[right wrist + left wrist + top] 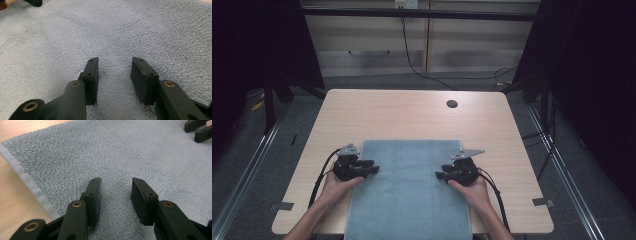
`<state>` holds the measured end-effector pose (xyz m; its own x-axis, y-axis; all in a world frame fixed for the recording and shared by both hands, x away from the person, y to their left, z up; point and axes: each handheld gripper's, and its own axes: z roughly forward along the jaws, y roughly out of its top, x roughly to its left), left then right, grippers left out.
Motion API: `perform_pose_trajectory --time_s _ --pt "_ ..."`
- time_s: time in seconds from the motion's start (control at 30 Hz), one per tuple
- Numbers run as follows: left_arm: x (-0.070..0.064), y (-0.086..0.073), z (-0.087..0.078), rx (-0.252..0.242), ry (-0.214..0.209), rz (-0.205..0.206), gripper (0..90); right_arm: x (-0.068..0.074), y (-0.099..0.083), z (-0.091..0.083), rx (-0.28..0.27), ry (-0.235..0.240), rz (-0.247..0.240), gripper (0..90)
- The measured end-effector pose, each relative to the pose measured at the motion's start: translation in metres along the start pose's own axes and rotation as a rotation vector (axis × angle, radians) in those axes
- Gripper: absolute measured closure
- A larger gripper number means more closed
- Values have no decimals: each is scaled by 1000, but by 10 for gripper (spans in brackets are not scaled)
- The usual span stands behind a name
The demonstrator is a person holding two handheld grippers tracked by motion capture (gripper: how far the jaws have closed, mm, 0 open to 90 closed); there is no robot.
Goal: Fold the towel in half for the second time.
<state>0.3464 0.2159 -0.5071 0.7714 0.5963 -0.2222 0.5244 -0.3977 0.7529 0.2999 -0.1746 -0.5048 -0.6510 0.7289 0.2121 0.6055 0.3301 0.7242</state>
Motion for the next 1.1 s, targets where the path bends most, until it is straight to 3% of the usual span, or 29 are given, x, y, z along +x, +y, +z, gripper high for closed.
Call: perform_pose_trajectory --time_s 0.1,0.17,0.23,0.43,0.67,0.77,0.93,1.03,1.1 --pt "-7 -6 -5 1 -23 1 610 2 -3 -3 5 13 -3 587" --pt "-10 -11 -9 9 -66 -38 610 7 -7 -7 13 12 -14 588" --pt "-17 -15 -13 20 -62 3 628 11 -11 -11 15 14 -20 590" --pt "-35 -22 -20 37 -49 48 628 22 -25 -23 22 40 -33 610" --pt "-49 -33 -28 35 -79 34 620 31 -39 -33 1 68 -17 615" --pt "-56 -36 -30 45 -72 65 610 35 -43 -37 5 85 -6 616" --pt "-60 -42 -36 51 -116 47 609 46 -51 -44 15 80 -21 618" --pt "-64 -49 -43 55 -140 68 609 54 -54 -47 27 71 -47 616" --pt "-67 -51 -47 65 -152 55 609 60 -57 -49 36 81 -52 614"
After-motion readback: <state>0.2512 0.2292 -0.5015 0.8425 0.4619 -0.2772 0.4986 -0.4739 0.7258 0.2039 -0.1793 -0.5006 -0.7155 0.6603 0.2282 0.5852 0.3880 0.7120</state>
